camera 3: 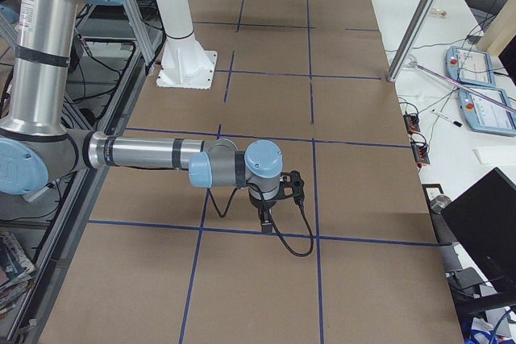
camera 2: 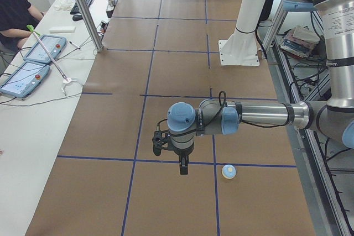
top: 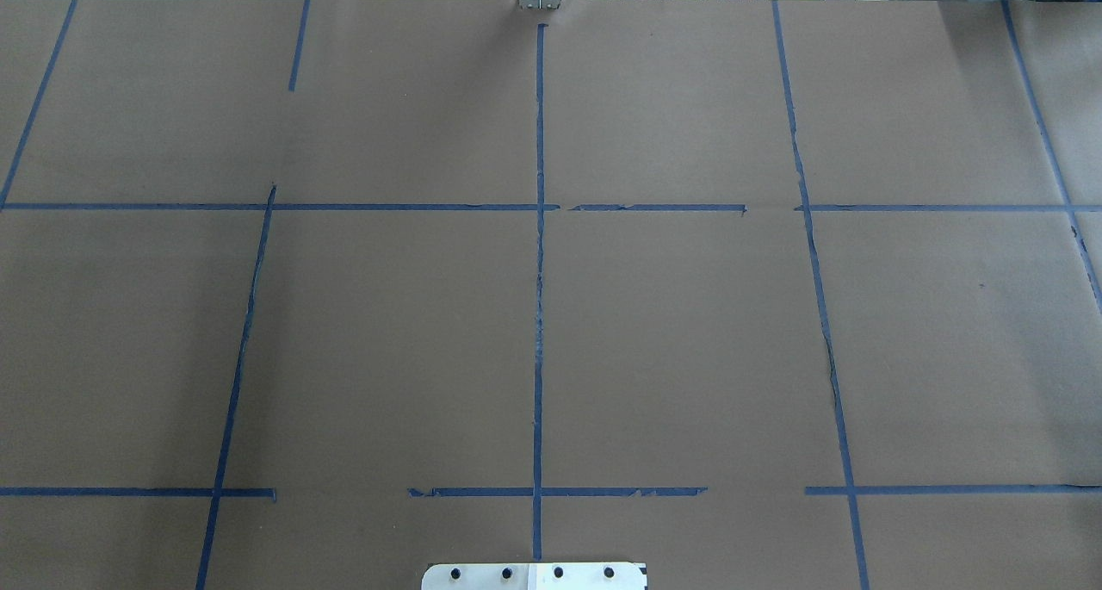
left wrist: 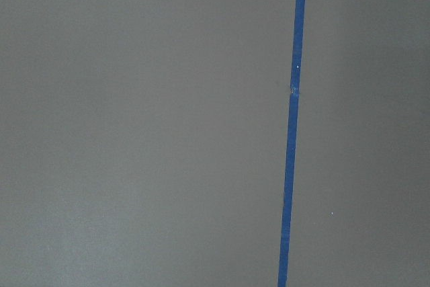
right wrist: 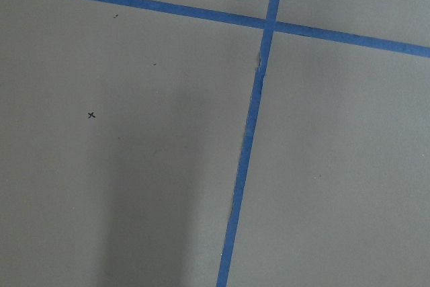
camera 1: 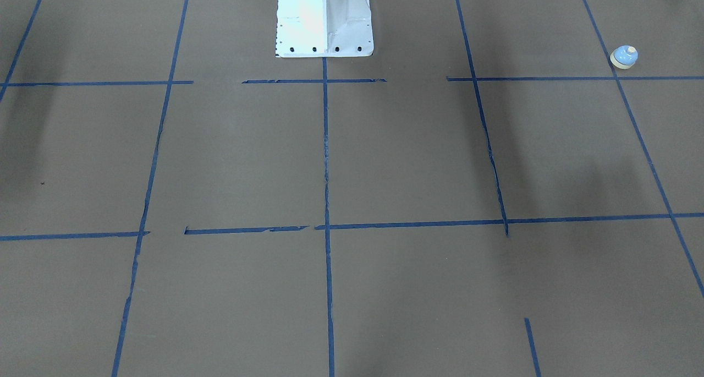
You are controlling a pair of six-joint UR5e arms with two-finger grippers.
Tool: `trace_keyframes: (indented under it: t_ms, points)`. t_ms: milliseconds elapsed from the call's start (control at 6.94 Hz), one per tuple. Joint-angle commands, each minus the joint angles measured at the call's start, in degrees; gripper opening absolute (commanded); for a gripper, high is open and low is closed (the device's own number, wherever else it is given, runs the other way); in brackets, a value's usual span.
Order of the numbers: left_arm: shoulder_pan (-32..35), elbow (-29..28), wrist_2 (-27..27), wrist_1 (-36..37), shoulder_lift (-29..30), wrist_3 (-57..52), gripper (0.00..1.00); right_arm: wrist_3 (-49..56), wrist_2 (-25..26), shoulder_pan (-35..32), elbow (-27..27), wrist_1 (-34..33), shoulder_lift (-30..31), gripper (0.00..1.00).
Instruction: Place and press bell with both arms
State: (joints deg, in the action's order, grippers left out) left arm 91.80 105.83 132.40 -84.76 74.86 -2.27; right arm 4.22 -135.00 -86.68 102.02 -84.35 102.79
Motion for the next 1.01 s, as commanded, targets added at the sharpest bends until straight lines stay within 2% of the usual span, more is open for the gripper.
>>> trace_keyframes:
  t_ms: [0,144,432,576,720,864]
  points:
    - [-0.8,1.5,0.0,-2.3,0.6,0.6,1.00,0.1,0.0,0.0,0.1,0.1,0.0,1.00]
    - [-0.7,2.4,-0.2,-5.9,3.6,0.5,1.00,0.1,0.0,0.0,0.1,0.1,-0.1,1.00]
    - [-0.7,3.0,0.3,-8.6,2.4,-0.1,1.00,0.0,-0.2,0.0,0.5,0.1,-0.1,1.00]
    - [-2.0,3.1,1.9,-12.0,2.0,0.7,1.00,-0.1,-0.1,0.0,0.8,0.1,-0.1,1.00]
    - [-4.3,2.5,5.7,-11.5,1.8,0.9,1.00,-0.1,-0.3,0.0,0.8,0.1,-0.1,1.00]
    - [-8.3,2.3,5.7,-12.8,-2.5,0.9,1.00,-0.1,-0.3,0.0,0.8,0.1,-0.1,1.00]
